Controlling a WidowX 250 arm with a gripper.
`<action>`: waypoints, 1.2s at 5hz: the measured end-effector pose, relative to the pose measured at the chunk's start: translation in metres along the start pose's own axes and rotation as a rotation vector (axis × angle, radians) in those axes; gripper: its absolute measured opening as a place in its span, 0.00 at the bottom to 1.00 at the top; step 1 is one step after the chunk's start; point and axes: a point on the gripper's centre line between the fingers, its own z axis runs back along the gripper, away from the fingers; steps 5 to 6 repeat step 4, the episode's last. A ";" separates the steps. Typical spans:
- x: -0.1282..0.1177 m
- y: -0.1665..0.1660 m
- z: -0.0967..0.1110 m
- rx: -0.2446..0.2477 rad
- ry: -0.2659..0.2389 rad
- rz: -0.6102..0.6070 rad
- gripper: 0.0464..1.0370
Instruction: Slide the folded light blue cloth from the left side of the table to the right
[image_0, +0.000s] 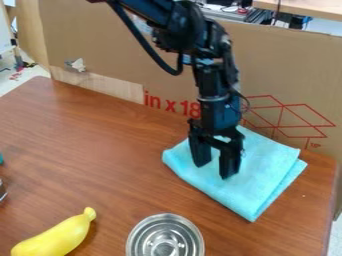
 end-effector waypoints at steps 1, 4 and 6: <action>-0.010 0.007 0.032 0.121 -0.037 0.051 0.96; -0.039 0.014 0.108 0.315 -0.037 0.186 0.96; -0.039 0.014 0.108 0.315 -0.037 0.186 0.96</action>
